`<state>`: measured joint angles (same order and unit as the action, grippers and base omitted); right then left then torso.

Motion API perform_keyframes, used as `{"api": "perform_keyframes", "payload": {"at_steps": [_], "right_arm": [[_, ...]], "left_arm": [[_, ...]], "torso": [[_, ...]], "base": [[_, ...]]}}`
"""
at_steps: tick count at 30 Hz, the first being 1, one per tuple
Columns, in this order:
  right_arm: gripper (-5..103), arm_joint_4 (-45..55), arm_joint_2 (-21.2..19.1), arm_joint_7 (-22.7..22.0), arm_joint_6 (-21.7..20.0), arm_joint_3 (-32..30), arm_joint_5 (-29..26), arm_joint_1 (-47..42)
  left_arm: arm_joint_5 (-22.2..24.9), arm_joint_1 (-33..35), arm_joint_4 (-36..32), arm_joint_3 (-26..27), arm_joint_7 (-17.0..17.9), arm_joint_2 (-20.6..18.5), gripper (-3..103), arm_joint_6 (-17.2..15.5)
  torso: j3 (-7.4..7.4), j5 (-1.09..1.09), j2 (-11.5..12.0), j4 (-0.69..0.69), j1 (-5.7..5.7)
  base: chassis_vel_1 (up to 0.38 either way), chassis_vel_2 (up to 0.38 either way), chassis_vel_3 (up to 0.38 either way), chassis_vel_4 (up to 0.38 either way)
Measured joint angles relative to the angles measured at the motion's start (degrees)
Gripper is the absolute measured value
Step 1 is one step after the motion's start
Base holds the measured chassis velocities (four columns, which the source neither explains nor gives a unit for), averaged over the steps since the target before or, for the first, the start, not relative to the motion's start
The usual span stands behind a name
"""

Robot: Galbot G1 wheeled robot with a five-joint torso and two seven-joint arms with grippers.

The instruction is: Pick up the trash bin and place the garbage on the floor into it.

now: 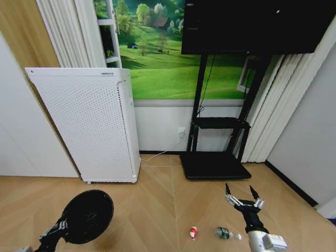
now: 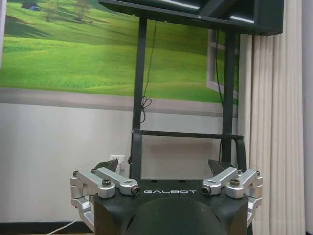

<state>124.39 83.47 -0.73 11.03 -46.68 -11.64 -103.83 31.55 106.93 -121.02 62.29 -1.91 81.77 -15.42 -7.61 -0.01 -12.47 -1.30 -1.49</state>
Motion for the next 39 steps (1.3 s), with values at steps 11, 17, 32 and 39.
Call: {"api": "perform_keyframes", "payload": {"at_steps": [11, 17, 32, 39], "right_arm": [[100, -5.5, -4.0, 0.2, -5.8, 3.8, -4.0, 2.6], [100, -16.7, -7.9, 0.6, -12.1, 8.8, -7.6, 6.6], [100, -43.8, -8.9, -1.2, -16.6, 17.4, -6.4, 17.3], [99, -53.4, -7.2, -1.4, -14.4, 17.0, -2.0, 20.9]], "left_arm": [[-0.4, 1.2, -1.0, 0.1, -0.3, 0.4, 7, 0.4], [-0.3, 2.4, -2.8, 0.5, -0.5, 0.2, 7, 0.6], [-0.6, 3.4, -5.5, 0.5, 0.1, 0.0, 7, 0.1], [-1.0, 3.9, -6.3, 0.3, 0.2, 0.1, 7, 0.1]], "torso": [[0.0, 0.0, 0.0, 0.03, 0.0], [0.0, 0.04, 0.0, 0.0, 0.0], [0.01, 0.01, 0.0, 0.0, 0.0], [0.0, 0.0, 0.0, 0.0, 0.0]], "base": [[0.17, 0.151, -0.165, -0.172], [-0.054, -0.004, 0.073, 0.016], [-0.014, -0.013, 0.007, 0.006], [0.0, 0.0, 0.0, 0.0]]}}
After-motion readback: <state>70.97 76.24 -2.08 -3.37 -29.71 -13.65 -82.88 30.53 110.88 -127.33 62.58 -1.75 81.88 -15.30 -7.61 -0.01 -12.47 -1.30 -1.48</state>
